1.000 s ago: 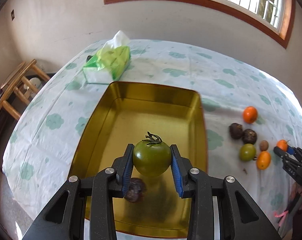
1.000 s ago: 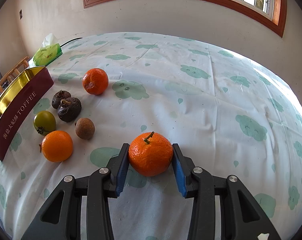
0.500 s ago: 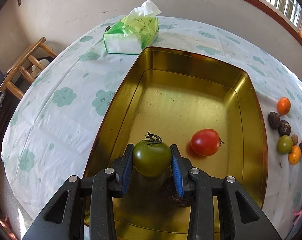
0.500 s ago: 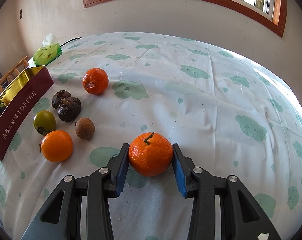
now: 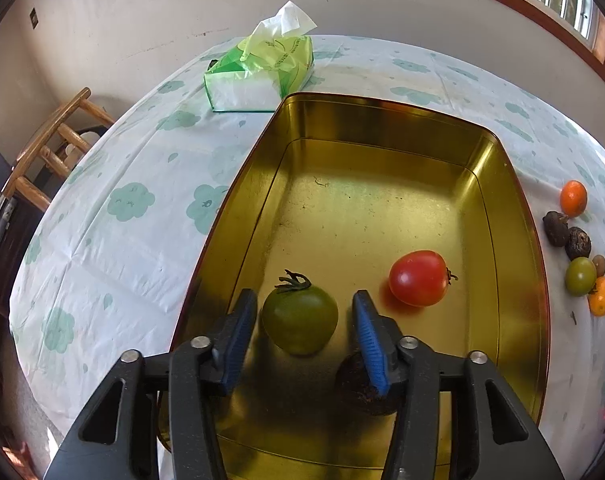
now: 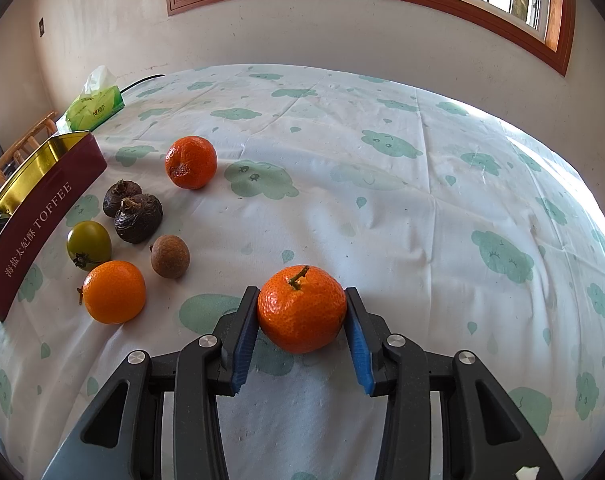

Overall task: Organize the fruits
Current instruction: 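Grasp green tomato, place it in tray with left gripper while right holds tangerine, then lower tangerine into tin tray and open right gripper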

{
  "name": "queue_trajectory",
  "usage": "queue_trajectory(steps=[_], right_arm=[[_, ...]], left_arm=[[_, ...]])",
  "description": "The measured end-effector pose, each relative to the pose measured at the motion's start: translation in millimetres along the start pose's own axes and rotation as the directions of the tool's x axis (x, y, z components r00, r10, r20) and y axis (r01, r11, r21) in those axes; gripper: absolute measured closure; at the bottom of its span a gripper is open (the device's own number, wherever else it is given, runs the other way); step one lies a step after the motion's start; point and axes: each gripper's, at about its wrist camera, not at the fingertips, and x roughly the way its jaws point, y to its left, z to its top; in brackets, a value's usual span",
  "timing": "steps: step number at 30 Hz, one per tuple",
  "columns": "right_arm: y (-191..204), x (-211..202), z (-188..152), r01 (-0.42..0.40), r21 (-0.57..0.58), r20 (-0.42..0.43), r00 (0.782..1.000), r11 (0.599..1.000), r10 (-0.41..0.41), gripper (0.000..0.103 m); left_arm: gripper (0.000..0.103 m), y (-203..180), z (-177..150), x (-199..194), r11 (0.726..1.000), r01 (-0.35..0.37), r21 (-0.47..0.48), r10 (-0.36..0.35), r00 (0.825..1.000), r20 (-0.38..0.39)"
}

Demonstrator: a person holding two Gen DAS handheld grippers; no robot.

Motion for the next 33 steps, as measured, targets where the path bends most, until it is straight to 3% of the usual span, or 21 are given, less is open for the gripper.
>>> queue_trajectory(steps=[7,15,23,29,33], right_arm=[[0.6,-1.0,4.2,0.04,0.011,-0.023,0.999,0.999,-0.04,0.065],[11.8,-36.3,20.2,0.003,0.048,0.031,1.0,0.999,-0.004,0.065],[104.3,-53.8,45.2,-0.179,-0.094,0.044,0.982,0.979,0.184,0.065],[183.1,-53.7,59.2,-0.319,-0.211,0.001,0.945,0.924,0.327,0.065],[229.6,-46.4,64.6,-0.354,-0.31,-0.047,0.933,0.883,0.357,0.065]], left_arm=[[0.039,-0.4,-1.5,-6.6,1.0,0.013,0.006,-0.014,1.0,0.02],[0.032,-2.5,-4.7,-32.7,1.0,0.016,0.011,-0.017,0.994,0.107],[0.028,3.9,-17.1,-61.5,1.0,-0.011,-0.021,0.014,0.986,0.163],[0.028,22.8,-31.4,-85.3,0.997,-0.047,-0.056,0.057,0.98,0.193],[0.028,43.8,-39.5,-96.8,0.993,-0.039,-0.107,0.06,0.978,0.199]])
